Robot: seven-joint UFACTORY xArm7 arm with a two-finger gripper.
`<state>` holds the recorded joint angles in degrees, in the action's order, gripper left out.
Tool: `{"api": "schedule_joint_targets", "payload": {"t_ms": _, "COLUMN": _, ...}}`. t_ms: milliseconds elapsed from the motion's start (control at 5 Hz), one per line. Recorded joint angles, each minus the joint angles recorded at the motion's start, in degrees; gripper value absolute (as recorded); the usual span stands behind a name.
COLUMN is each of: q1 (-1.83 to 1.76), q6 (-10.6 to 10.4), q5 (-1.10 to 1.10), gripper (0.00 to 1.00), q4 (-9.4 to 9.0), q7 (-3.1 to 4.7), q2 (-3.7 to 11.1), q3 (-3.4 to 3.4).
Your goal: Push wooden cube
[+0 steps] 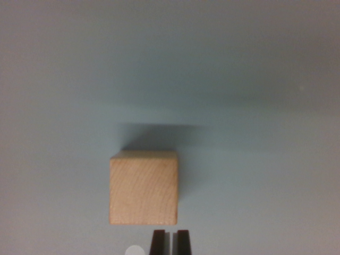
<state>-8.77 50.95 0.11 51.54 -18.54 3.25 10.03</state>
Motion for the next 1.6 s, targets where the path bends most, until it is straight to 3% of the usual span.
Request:
{"api": "schedule_joint_targets", "payload": {"t_ms": 200, "q1": 0.00, "q6": 0.0, "q5": 0.00, "gripper": 0.00, "q4": 0.00, "q7": 0.00, "q2": 0.00, "q3": 0.00}}
{"api": "schedule_joint_targets", "payload": {"t_ms": 400, "q1": -0.38, "q6": -2.4, "q5": -0.14, "gripper": 0.00, "q4": -2.25, "q7": -1.14, "q2": 0.34, "q3": 0.50}}
{"api": "schedule_joint_targets", "payload": {"t_ms": 600, "q1": -0.38, "q6": -2.4, "q5": -0.14, "gripper": 0.00, "q4": -2.25, "q7": -1.14, "q2": 0.34, "q3": 0.50}}
{"api": "schedule_joint_targets", "payload": {"t_ms": 800, "q1": -0.73, "q6": -4.6, "q5": -0.27, "gripper": 0.00, "q4": -4.37, "q7": -2.22, "q2": 0.65, "q3": 0.97}}
{"api": "schedule_joint_targets", "payload": {"t_ms": 1000, "q1": -0.73, "q6": -4.6, "q5": -0.27, "gripper": 0.00, "q4": -4.37, "q7": -2.22, "q2": 0.65, "q3": 0.97}}
{"api": "schedule_joint_targets", "payload": {"t_ms": 1200, "q1": -1.07, "q6": -6.8, "q5": -0.40, "gripper": 0.00, "q4": -6.37, "q7": -3.23, "q2": 0.95, "q3": 1.41}}
{"api": "schedule_joint_targets", "payload": {"t_ms": 1400, "q1": -1.07, "q6": -6.8, "q5": -0.40, "gripper": 0.00, "q4": -6.37, "q7": -3.23, "q2": 0.95, "q3": 1.41}}
{"api": "schedule_joint_targets", "payload": {"t_ms": 1600, "q1": -1.38, "q6": -8.7, "q5": -0.51, "gripper": 0.00, "q4": -8.18, "q7": -4.15, "q2": 1.22, "q3": 1.81}}
